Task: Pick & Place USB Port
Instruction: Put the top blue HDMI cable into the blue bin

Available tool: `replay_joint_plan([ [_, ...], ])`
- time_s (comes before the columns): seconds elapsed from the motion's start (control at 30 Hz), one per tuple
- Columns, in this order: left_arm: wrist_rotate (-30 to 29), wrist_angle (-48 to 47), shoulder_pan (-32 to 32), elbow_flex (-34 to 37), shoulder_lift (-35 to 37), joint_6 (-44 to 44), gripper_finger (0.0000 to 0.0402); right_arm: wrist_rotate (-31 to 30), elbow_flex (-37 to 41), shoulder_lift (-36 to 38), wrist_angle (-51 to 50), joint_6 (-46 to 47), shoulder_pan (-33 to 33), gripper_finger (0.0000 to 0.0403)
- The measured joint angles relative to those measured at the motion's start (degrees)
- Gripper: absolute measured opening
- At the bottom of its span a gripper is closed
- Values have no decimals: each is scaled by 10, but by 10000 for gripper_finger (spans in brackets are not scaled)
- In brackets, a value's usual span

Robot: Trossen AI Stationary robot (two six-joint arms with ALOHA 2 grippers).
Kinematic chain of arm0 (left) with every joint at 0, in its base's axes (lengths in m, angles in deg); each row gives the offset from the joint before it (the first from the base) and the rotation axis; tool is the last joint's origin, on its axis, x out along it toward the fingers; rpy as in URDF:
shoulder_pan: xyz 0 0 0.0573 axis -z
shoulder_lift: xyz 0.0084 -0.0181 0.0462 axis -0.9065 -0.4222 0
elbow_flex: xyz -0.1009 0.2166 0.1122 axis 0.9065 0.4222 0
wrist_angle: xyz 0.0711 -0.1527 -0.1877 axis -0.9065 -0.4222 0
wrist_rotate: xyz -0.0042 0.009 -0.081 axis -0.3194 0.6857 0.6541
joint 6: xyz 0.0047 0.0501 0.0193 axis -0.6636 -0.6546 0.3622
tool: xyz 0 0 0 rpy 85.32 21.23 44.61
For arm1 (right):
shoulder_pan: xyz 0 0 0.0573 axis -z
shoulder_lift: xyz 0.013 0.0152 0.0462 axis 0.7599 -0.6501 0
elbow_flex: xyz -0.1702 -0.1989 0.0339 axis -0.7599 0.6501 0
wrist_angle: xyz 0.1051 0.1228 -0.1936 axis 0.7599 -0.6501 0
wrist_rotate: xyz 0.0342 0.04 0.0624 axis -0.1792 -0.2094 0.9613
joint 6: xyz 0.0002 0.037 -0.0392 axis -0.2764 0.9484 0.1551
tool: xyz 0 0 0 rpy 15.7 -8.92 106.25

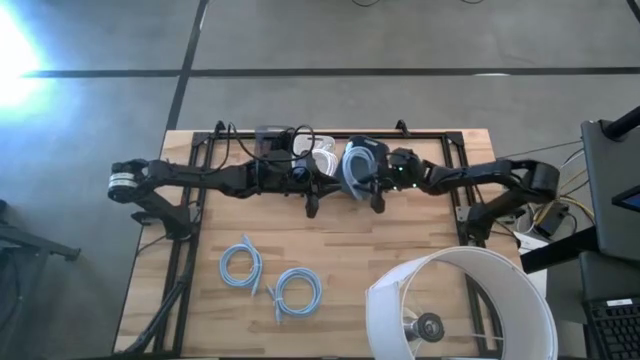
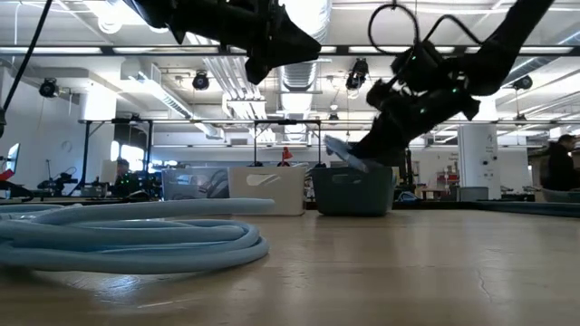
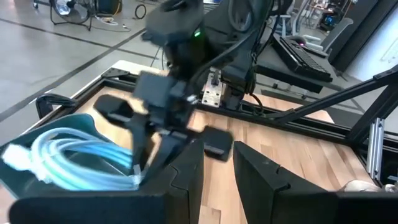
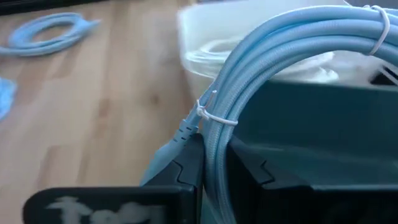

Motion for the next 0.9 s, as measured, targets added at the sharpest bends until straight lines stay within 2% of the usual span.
replay_joint_plan([
  [0.17, 0, 0, 0, 0, 0, 2, 90, -65, -24, -59, 4, 26, 1, 57],
  [0.4, 0, 0, 0, 0, 0, 3, 90, -68, -46, -89, 0, 9, 0, 84],
  [0.9, 0, -1, 1, 0, 0, 6, 90, -75, -46, 25, -121, 12, 1, 145],
])
